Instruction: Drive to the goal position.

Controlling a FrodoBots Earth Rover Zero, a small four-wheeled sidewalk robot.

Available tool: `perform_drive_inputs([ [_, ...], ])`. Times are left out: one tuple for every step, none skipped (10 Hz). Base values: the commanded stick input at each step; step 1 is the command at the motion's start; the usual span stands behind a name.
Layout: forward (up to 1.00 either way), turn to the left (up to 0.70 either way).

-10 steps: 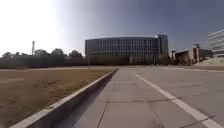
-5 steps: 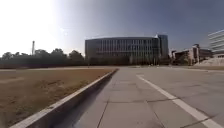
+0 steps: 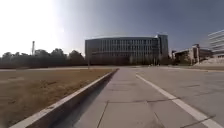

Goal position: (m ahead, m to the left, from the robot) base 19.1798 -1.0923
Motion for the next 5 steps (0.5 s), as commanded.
perform_drive_inputs([
  [0.05,0.0],
  [0.05,0.0],
  [0.05,0.0],
  [0.05,0.0],
  [0.04,0.0],
])
